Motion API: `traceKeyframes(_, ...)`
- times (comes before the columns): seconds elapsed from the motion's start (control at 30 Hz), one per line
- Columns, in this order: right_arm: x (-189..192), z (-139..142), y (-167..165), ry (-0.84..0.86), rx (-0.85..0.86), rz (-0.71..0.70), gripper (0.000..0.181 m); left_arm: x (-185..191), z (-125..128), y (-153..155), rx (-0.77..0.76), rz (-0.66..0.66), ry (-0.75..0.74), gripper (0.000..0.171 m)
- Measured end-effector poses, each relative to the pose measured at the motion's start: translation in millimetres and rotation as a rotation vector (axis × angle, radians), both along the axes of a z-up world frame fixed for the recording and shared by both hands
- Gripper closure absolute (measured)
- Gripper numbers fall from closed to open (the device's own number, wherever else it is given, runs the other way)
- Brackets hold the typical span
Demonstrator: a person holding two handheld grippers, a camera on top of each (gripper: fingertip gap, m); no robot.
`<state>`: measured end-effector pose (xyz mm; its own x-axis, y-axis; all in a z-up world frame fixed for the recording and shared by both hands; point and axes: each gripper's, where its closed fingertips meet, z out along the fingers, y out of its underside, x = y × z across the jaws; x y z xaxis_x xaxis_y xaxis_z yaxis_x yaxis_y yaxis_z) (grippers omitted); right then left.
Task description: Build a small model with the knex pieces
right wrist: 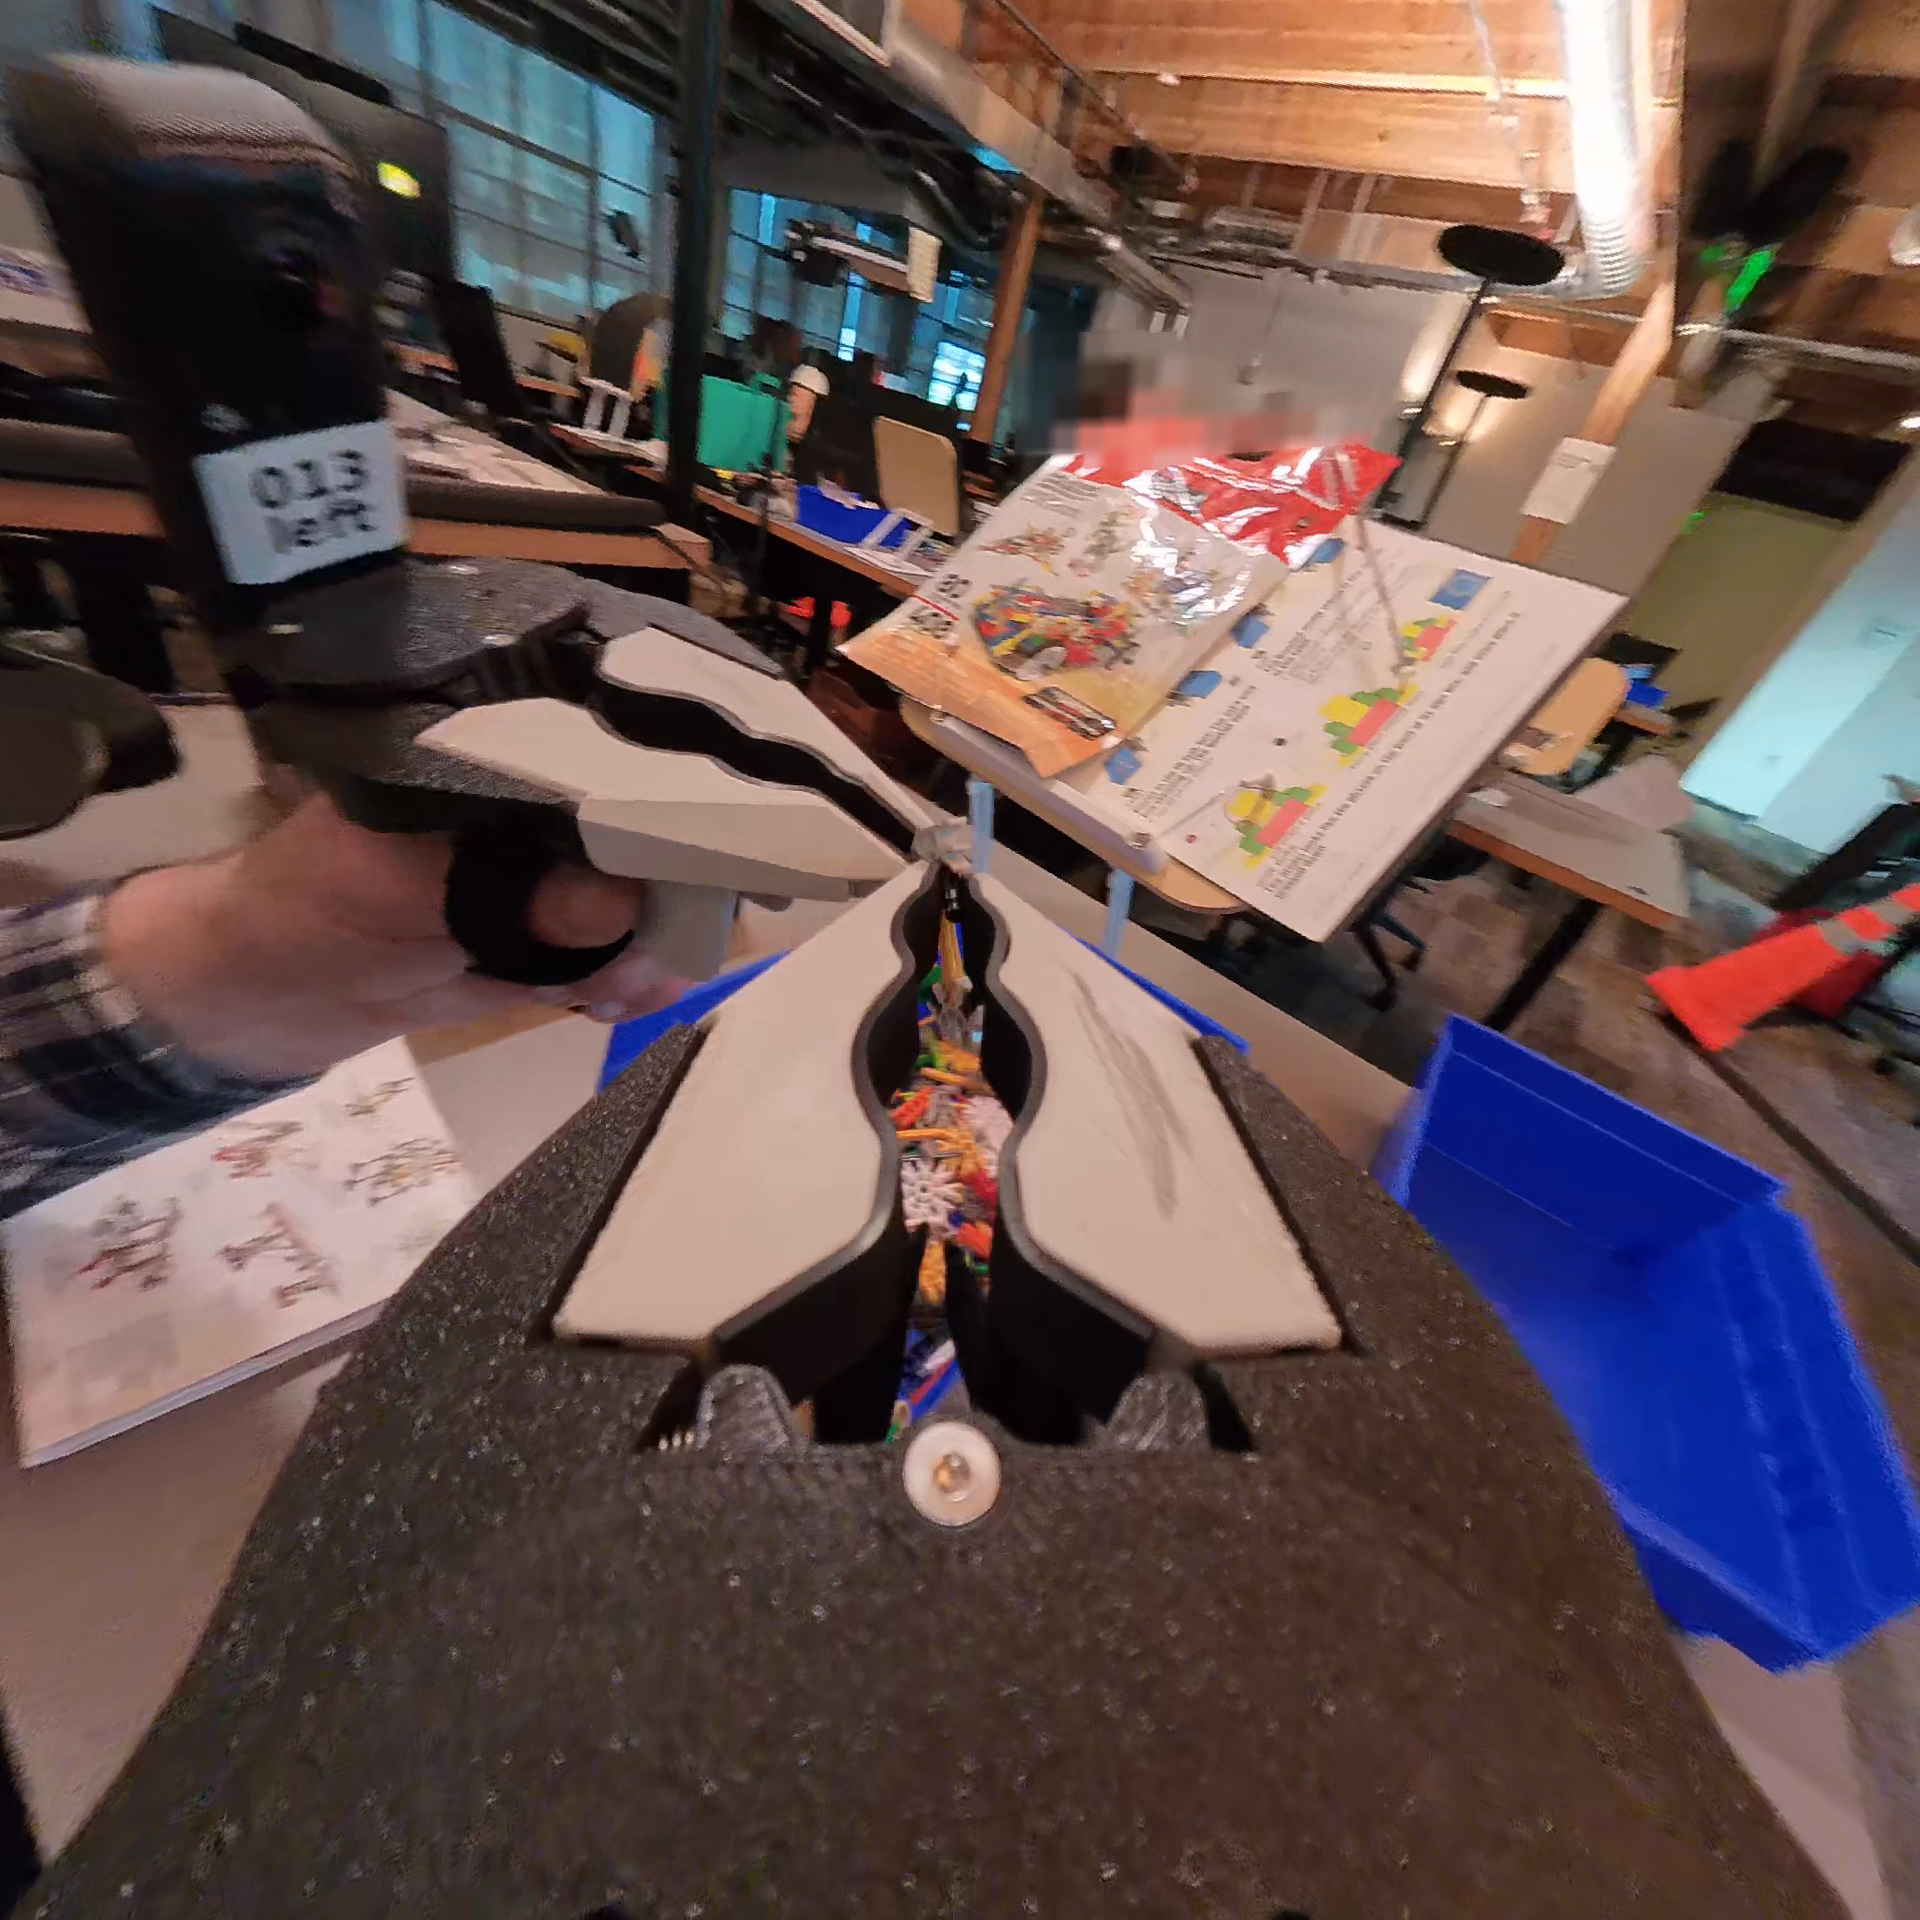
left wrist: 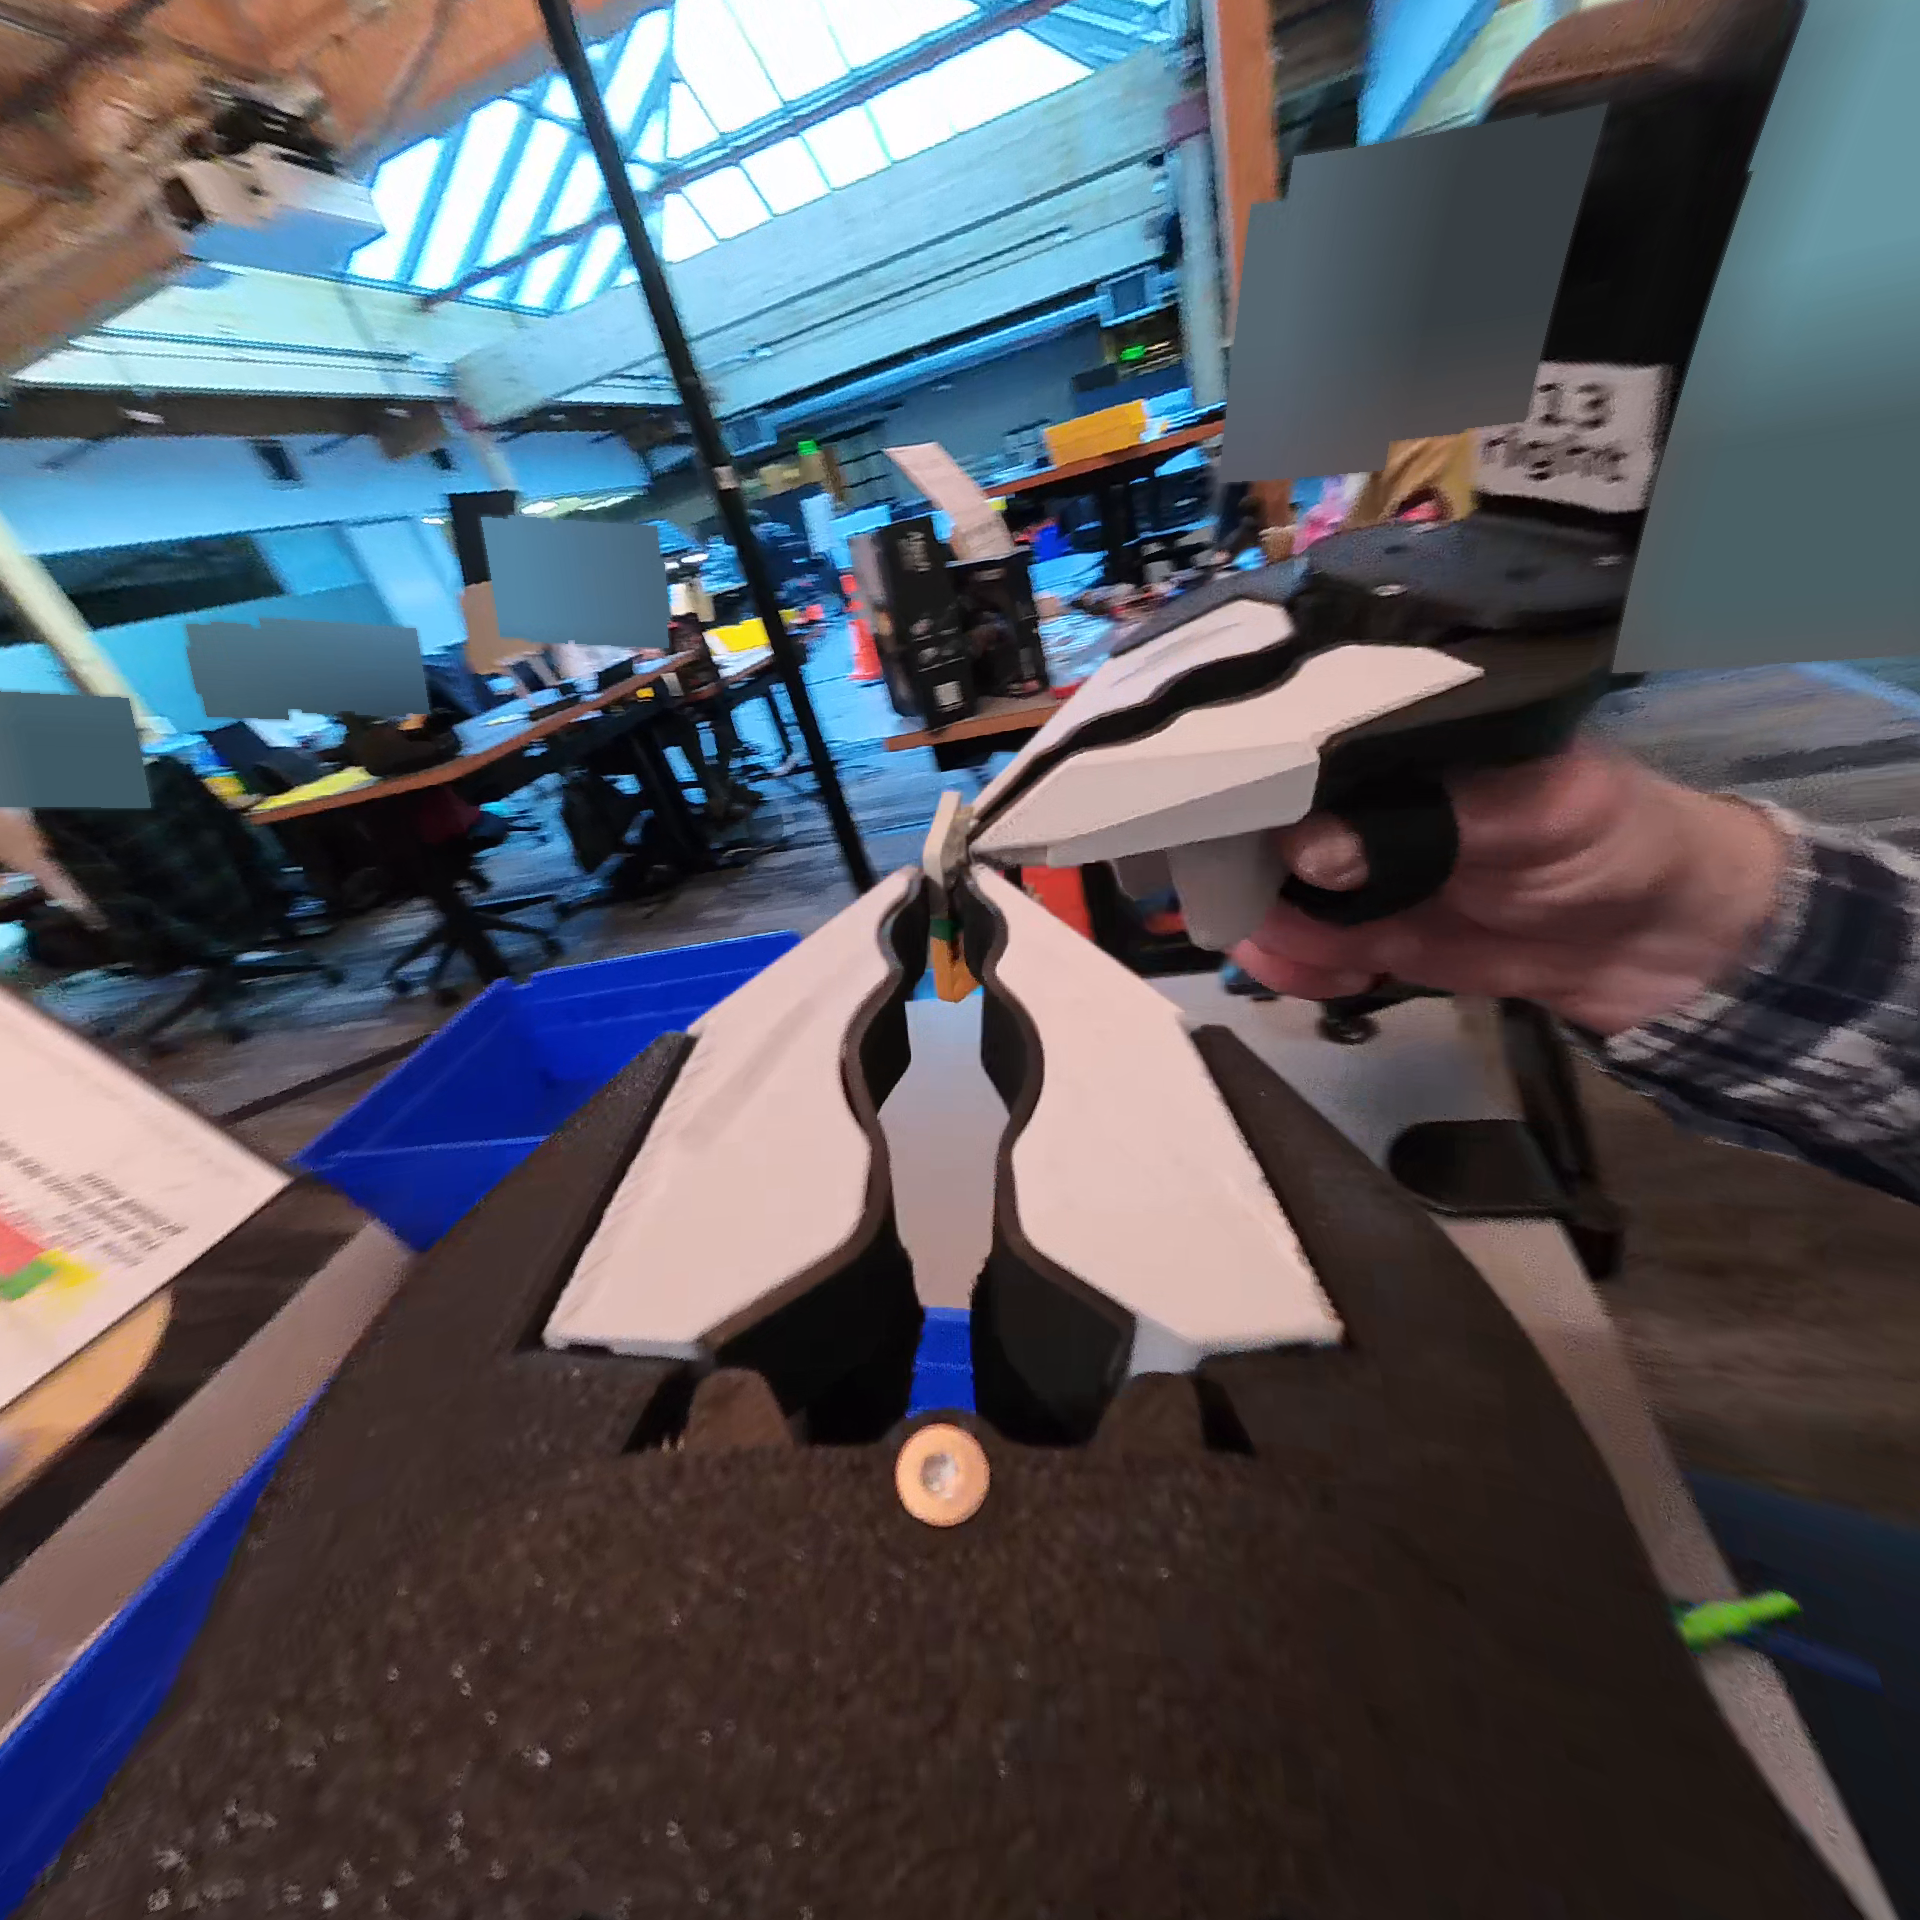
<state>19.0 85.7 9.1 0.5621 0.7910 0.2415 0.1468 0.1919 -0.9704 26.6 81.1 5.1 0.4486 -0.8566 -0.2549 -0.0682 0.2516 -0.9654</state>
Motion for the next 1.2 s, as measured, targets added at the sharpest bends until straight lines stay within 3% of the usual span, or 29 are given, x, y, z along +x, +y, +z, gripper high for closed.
traceKeyframes(0.3,3,3,17,-0.158,0.258,-0.335,0.181,0,1,16,0.117,0.287,0.020,0.171)
traceKeyframes(0.43,3,8,18,-0.256,0.416,-0.470,0.181,-1,2,18,0.082,0.308,-0.007,0.171)
traceKeyframes(0.57,-1,11,15,-0.205,0.398,-0.424,0.180,-1,3,15,-0.048,0.192,-0.100,0.171)
traceKeyframes(0.8,-4,21,3,0.062,0.193,-0.185,0.179,-18,9,16,-0.216,0.031,-0.269,0.171)
traceKeyframes(1.07,0,22,14,-0.019,0.252,-0.231,0.178,-53,7,28,-0.125,0.150,-0.193,0.171)
traceKeyframes(1.2,-18,-12,43,-0.172,0.128,-0.229,0.178,-80,8,38,-0.112,0.214,-0.206,0.171)
